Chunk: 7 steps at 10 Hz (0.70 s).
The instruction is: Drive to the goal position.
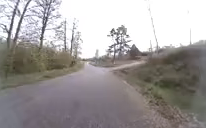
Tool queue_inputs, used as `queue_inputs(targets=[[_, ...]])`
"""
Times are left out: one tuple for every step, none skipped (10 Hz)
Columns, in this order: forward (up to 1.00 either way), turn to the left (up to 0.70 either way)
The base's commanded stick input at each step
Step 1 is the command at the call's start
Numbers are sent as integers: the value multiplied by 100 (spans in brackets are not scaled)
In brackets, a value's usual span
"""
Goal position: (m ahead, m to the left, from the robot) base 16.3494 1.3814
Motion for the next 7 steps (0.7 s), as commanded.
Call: queue_inputs(targets=[[70,0],[70,0],[70,0],[70,0],[70,0],[70,0],[70,0]])
